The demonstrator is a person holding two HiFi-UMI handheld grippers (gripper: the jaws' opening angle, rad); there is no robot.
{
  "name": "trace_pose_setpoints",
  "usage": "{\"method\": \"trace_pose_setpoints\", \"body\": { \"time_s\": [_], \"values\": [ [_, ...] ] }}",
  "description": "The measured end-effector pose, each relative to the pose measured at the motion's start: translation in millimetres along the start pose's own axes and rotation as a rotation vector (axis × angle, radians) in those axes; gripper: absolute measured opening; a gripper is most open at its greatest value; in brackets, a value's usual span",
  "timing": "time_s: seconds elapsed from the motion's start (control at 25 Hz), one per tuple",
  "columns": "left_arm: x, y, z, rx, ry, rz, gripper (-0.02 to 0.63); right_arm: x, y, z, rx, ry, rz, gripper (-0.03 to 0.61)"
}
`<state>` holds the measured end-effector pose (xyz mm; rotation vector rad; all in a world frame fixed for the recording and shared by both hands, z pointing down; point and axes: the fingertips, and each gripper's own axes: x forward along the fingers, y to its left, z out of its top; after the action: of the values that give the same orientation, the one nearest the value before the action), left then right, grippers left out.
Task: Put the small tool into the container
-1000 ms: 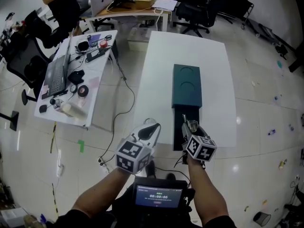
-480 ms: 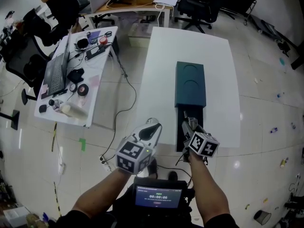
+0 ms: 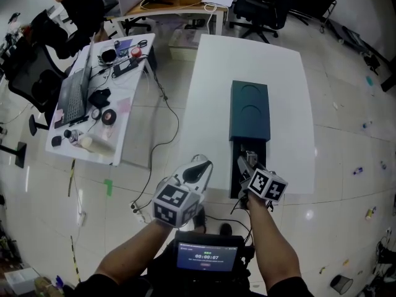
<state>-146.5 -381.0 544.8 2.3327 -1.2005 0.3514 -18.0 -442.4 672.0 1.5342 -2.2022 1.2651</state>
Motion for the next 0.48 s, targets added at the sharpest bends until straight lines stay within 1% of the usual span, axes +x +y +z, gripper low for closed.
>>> {"method": "trace_pose_setpoints", "body": {
  "time_s": [0.24,0.48],
  "values": [
    [7,-5,4,0.025,0.018,-0.012,0.02,2,0,-2,-0.078,0.045,-0.025,0.252],
    [14,-13,8,0.004,-0.01,-0.02,0.02,-1,-7,-1,-0.125,0.072,-0.036,0.258]
  ]
}}
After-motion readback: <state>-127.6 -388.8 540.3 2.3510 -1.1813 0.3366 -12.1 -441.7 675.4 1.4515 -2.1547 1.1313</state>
